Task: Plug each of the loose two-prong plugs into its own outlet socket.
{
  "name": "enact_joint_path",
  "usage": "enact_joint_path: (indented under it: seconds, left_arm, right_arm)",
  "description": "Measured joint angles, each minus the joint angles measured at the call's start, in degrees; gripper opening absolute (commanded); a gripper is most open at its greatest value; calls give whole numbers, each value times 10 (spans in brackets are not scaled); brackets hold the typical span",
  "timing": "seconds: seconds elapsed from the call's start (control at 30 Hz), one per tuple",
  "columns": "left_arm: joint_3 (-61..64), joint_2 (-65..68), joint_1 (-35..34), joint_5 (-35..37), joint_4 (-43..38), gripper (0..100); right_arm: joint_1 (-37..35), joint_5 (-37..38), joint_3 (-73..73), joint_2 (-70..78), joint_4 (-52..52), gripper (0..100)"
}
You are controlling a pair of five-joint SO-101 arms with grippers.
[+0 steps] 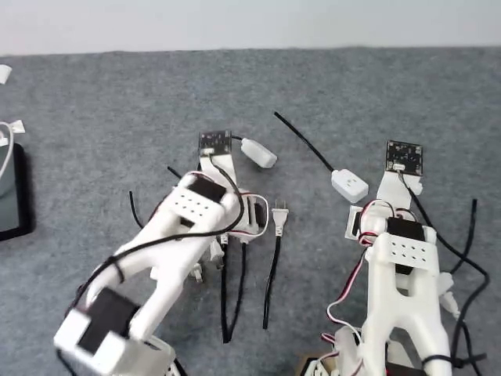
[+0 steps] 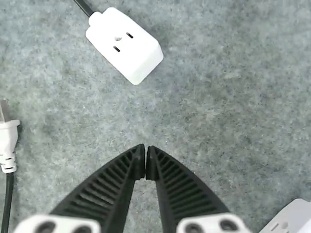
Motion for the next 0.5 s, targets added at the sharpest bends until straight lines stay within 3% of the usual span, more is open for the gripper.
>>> enact_joint_path:
  seconds: [0.13,0.3,0.5]
  left_arm:
    - [21,-78,4,-40,8,220]
    - [23,-113,34,-142,6,17]
    - [23,-59,33,-169,-28,12]
  right_arm:
    - [0,0,0,3,0,41]
    - [0,0,0,3,0,41]
    - [0,0,0,3,0,39]
